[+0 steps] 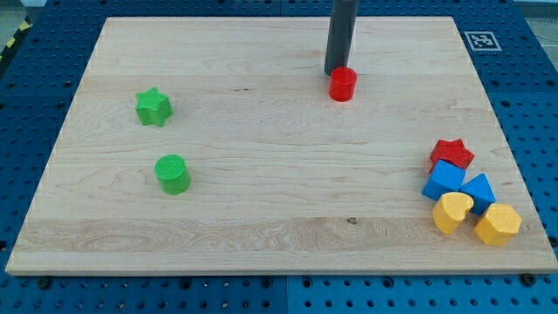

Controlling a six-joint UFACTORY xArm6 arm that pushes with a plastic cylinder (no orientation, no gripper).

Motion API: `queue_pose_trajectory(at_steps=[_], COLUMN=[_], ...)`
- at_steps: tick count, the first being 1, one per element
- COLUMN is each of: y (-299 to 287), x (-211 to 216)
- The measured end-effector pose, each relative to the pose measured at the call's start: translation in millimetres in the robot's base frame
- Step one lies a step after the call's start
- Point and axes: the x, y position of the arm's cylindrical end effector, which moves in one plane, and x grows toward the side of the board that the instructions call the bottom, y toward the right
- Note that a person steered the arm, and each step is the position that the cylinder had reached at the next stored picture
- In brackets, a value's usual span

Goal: Move arm at center of the board

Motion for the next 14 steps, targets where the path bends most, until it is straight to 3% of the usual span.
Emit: queue_pose_trajectory(at_steps=[3,9,14], y=[20.0,-3.0,21.6], x=[47.4,66.3,98.6])
